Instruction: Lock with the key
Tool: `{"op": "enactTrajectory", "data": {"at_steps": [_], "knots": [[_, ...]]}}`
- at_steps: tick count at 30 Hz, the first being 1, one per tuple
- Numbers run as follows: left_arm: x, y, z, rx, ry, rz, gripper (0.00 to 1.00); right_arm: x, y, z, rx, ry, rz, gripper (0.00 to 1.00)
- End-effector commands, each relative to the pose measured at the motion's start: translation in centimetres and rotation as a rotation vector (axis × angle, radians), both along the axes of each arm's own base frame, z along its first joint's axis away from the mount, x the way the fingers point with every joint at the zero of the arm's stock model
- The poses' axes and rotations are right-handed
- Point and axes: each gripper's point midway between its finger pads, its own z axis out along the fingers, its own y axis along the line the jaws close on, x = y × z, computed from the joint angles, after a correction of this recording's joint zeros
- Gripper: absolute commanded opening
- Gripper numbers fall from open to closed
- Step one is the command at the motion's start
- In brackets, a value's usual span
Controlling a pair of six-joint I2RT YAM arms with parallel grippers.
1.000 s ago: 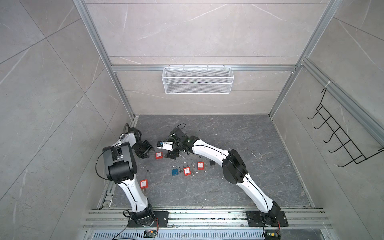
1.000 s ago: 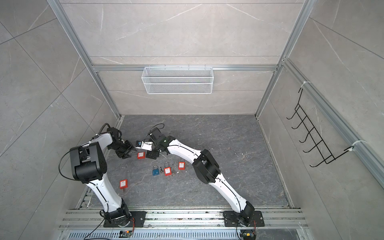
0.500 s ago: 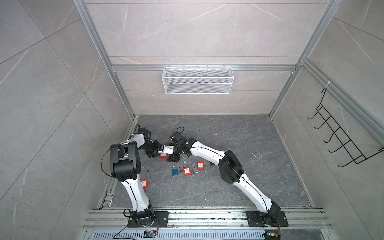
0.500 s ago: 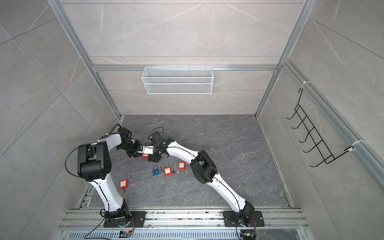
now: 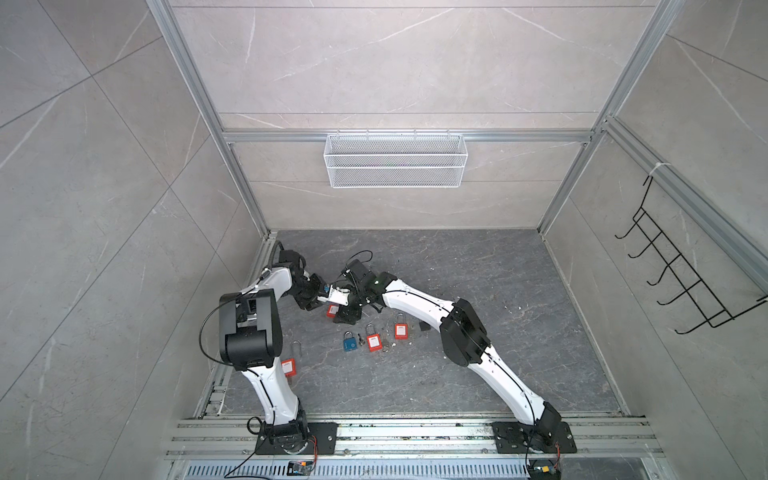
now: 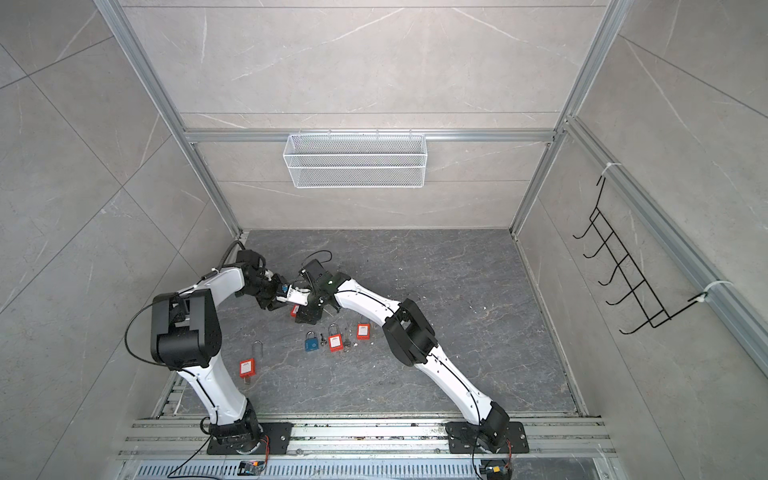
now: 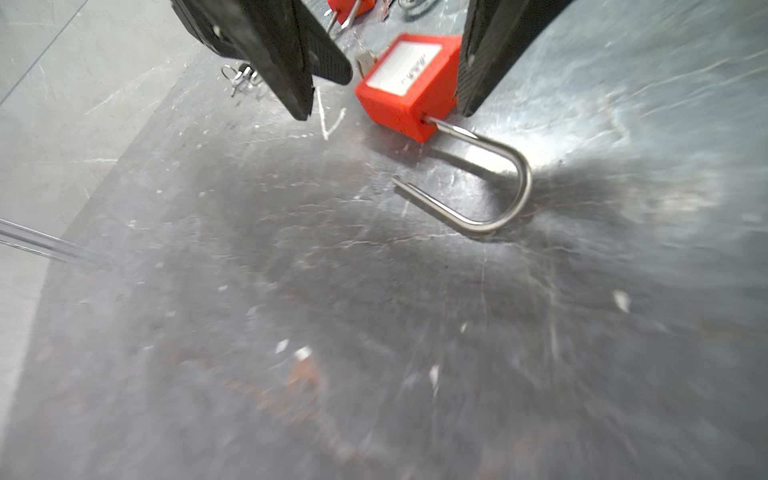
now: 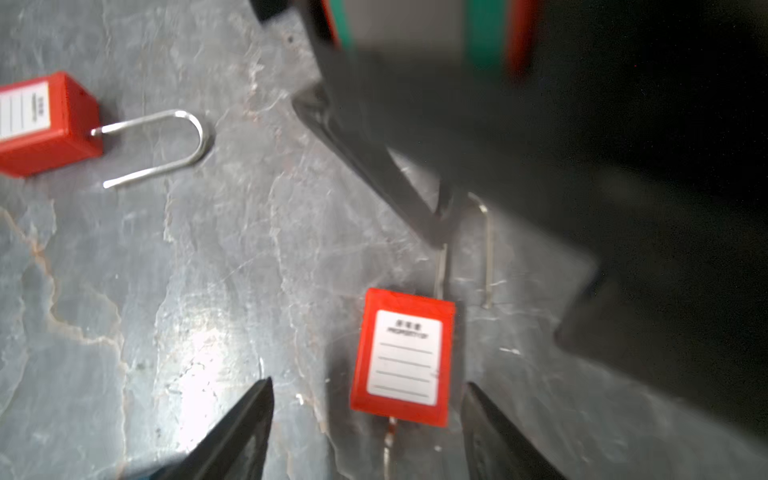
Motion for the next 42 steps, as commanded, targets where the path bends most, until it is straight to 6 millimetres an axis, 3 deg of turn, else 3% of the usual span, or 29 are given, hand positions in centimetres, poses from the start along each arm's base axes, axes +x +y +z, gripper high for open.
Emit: {"op": "enactTrajectory", "data": {"at_steps": [1,6,7,16,27,33,42], "knots": [[0.7,3.4,4.3,0.05,-0.101,0.043,0.59,1.1,-1.0,-1.6,-0.045,0.084,-0.111,0.73],[0.1,6.2,5.8,0.076,-0.14,0.101,0.59,1.4,-1.2,-3.3,-0.095,0.109,-0.154,0.72],[-0.1,6.4,5.9,0.083,-0.142,0.104,0.59,1.5,-0.8,-2.5,-0.077,0.096,-0.151,0.72],[-1.7,8.0,6.4,0.113,-0.148,0.14,0.59,0.2,-0.3,-3.2,-0.095,0.102,-0.107,0.73],[-3.7,7.5,6.1,0.102,-0.118,0.133,0.59,0.6,-0.2,-4.0,-0.128,0.063,-0.136,0.67],[-5.1,7.2,6.4,0.116,-0.123,0.121,0.58,0.7,-0.2,-4.0,-0.13,0.061,-0.142,0.53],[-5.9,7.0,7.1,0.133,-0.144,0.091,0.58,0.2,0.3,-2.9,-0.099,0.08,-0.119,0.42]]}}
